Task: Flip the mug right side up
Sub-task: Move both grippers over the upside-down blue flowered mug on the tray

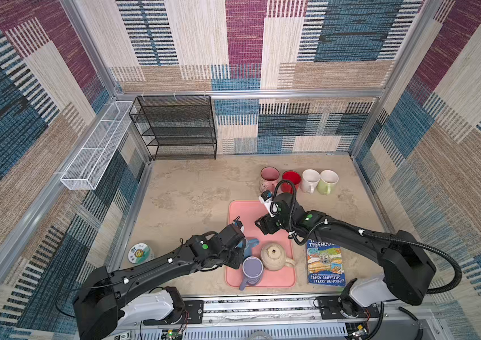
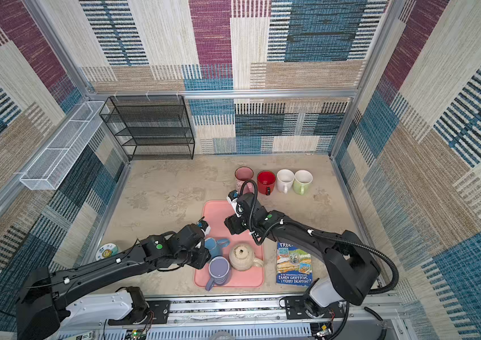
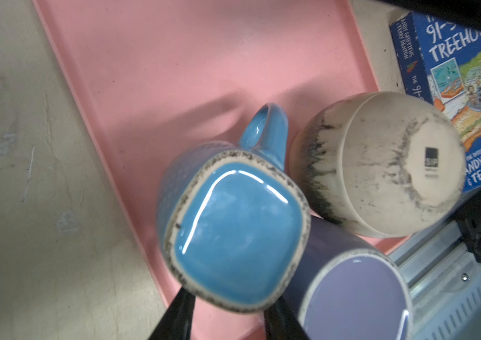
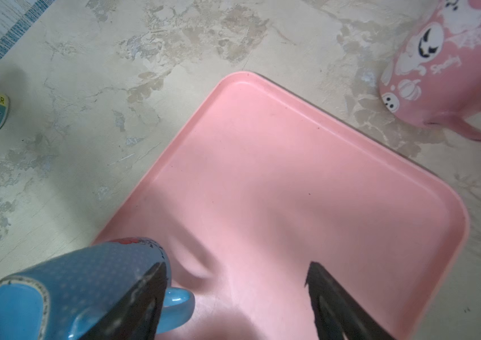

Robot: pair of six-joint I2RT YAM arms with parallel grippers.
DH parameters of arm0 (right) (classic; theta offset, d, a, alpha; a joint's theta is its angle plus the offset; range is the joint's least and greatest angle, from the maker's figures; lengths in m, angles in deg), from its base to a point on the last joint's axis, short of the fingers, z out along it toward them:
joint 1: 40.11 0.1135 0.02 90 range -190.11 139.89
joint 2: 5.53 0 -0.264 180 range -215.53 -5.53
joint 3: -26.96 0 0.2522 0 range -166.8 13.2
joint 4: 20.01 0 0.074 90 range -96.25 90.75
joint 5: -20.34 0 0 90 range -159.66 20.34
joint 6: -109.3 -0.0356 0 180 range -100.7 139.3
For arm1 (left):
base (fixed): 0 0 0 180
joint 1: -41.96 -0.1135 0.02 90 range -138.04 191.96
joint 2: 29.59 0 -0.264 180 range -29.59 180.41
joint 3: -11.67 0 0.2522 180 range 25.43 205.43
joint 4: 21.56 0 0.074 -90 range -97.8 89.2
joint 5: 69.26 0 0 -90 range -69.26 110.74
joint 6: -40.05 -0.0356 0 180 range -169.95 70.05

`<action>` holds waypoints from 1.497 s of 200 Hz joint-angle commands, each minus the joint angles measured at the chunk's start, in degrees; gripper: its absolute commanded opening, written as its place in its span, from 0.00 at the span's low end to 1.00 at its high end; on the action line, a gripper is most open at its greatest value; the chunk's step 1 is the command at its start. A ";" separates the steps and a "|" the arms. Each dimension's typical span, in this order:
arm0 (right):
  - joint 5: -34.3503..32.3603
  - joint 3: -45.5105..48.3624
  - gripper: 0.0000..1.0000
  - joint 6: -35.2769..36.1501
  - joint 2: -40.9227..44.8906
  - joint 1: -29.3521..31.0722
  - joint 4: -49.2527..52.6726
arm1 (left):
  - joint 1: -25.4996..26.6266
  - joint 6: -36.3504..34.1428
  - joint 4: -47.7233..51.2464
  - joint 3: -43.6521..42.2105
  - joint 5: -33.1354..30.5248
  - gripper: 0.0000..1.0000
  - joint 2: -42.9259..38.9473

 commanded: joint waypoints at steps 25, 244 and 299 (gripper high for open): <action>0.05 -1.30 0.78 -0.14 -3.21 0.14 -1.83 | -0.63 -2.05 -3.83 2.30 -3.88 0.36 3.14; -4.07 -1.84 0.75 -1.39 -2.93 0.41 3.15 | -12.73 -7.16 -10.88 12.65 -0.09 0.32 15.81; -6.24 -5.99 0.67 -3.51 -2.98 2.41 8.15 | -12.77 -5.35 -9.05 11.15 -2.19 0.39 8.96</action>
